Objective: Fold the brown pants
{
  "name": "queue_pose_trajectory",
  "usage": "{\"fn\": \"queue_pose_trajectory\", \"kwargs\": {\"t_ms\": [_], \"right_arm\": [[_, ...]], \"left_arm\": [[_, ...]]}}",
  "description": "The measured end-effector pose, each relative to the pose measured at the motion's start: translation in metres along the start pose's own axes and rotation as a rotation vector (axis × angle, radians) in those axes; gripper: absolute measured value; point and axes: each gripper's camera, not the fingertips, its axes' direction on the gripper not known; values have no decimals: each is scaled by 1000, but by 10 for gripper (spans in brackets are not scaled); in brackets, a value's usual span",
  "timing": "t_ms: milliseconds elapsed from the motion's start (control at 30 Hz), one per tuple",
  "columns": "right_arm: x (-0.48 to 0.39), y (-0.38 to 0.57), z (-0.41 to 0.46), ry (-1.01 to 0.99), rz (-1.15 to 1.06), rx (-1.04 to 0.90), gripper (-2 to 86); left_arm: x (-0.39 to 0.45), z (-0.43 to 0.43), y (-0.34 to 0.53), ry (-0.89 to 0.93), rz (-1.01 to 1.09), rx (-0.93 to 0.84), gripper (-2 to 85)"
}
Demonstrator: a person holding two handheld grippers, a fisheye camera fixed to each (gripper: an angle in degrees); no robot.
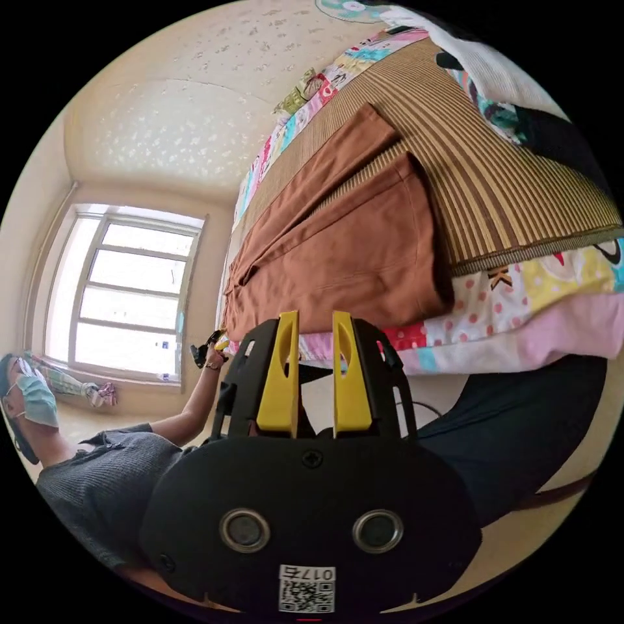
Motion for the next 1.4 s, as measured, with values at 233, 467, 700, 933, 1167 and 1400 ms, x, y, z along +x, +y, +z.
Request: {"fn": "queue_pose_trajectory", "kwargs": {"t_ms": [233,467,700,933,1167,1400], "right_arm": [[29,1,21,-131,186,34,127],[34,7,60,-327,328,-29,131],[37,23,65,-365,376,-28,125],[-24,19,26,-270,67,90,27],[-178,18,-40,-3,-348,378,16],[-282,-188,61,171,-429,233,32]], "left_arm": [[-10,-23,42,201,69,-18,39],[-55,-82,63,637,75,61,23],[-77,-134,96,646,115,121,19],[-93,-161,123,719,139,150,17],[-49,-223,147,708,331,299,19],[76,-148,28,577,249,239,51]]}}
